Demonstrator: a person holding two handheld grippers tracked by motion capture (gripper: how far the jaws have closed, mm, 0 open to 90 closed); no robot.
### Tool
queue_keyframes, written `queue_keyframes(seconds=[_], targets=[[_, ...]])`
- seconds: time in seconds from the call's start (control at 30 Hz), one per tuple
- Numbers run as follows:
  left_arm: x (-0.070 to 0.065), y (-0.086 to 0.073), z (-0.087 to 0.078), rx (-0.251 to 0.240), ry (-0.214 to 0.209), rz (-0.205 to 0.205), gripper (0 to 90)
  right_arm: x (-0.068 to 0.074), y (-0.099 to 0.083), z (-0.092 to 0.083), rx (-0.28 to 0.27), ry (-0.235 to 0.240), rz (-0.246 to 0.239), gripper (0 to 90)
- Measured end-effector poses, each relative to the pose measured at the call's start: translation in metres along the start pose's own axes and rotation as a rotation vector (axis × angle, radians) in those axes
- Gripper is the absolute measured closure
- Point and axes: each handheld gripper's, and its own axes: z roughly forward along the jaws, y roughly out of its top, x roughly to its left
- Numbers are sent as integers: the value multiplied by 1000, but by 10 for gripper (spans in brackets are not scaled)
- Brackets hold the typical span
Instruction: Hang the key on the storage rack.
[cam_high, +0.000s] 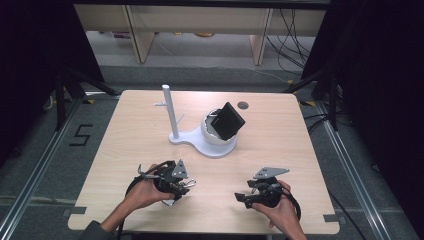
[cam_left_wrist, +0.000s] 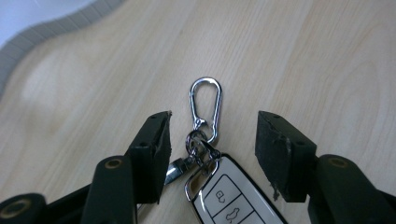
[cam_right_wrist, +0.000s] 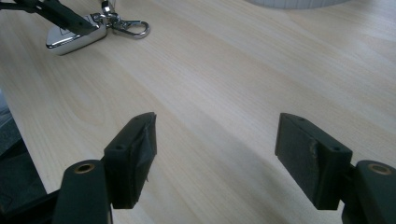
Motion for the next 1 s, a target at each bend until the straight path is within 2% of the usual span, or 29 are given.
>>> queue_keyframes(seconds=[0.07,0.1,0.2,0.27,0.3,0.37,0.43,0.53,0.57,0.6,0.67,0.8,0.83,1.0], targets=[[2,4,3,38,3,-7,498,0,0,1,-14,25,7,303],[4,7,4,62,-1,13,510,0,0,0,-18,47,10,305],[5,14,8,134,-21,20,530,1,0,0,-19,53,17,306],[3,18,13,143,-24,12,543,1,-1,0,-6,46,13,306],[4,20,14,167,-25,42,550,1,-1,1,-10,50,15,306],[5,24,19,215,-33,51,558,3,-1,1,-3,51,32,306],[7,26,21,225,-36,46,569,3,-1,2,-6,52,10,306],[9,29,22,260,-46,29,592,3,0,2,0,52,6,306],[11,30,23,280,-51,45,601,3,-1,2,2,52,4,307],[10,30,24,280,-53,23,601,3,-1,2,2,52,4,307],[12,32,24,295,-60,8,612,3,-1,3,7,50,2,308],[12,35,26,328,-77,3,664,6,-1,5,13,62,8,308],[13,37,26,347,-82,20,677,5,-1,6,10,60,-6,308],[14,43,29,393,-93,10,709,5,-1,6,9,63,-6,308]])
